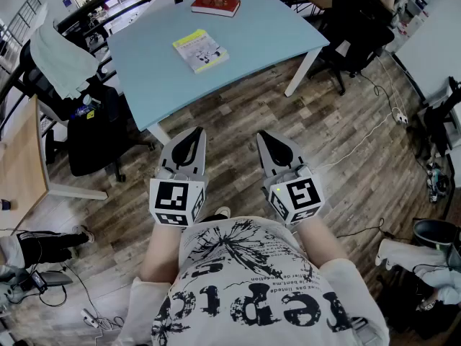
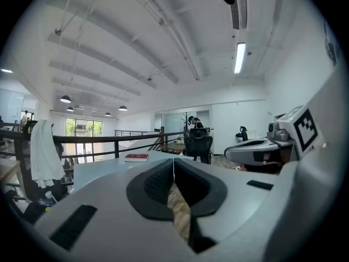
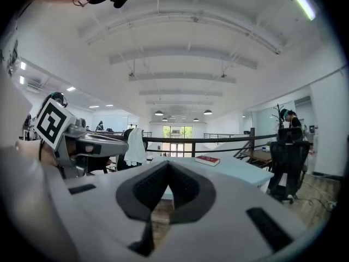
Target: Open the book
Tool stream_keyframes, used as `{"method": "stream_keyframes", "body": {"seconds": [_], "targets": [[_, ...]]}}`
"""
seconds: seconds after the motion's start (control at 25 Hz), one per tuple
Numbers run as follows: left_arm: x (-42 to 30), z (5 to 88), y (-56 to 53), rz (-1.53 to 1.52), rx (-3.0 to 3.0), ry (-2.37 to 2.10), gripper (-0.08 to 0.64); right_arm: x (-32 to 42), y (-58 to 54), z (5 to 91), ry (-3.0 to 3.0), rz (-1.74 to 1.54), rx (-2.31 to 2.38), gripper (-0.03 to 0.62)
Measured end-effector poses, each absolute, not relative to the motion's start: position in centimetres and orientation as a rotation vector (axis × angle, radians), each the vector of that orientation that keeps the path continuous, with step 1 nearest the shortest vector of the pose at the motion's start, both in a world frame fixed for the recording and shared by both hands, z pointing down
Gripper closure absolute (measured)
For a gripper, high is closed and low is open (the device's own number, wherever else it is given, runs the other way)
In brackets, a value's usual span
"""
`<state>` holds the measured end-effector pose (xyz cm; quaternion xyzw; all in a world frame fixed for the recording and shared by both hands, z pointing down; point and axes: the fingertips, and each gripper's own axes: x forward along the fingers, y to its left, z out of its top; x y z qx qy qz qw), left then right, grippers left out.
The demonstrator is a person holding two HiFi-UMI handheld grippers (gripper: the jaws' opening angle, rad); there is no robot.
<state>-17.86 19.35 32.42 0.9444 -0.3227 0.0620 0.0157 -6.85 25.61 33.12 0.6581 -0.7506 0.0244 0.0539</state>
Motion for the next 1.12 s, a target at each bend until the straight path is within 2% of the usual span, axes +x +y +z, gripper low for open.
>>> {"method": "stream_keyframes", "body": {"seconds": [0.44,0.76,1.12], "targets": [[-18.0,32.9,18.5,0.2,2.952,-0.984,0.539,-7.0,24.6,33.9,-2.285,0.11,2.013,0.583],[-19.0,34.3,13.7,0.212,2.953,-0.939,0.54,-6.5,20.5,34.8,-2.227,0.1,2.104,0.581],[-15.1,36.6,7.1,0.245,2.916,-0.969,0.54,-1.3,13.6,37.2,-2.222,0.148,2.099,0.581]]}}
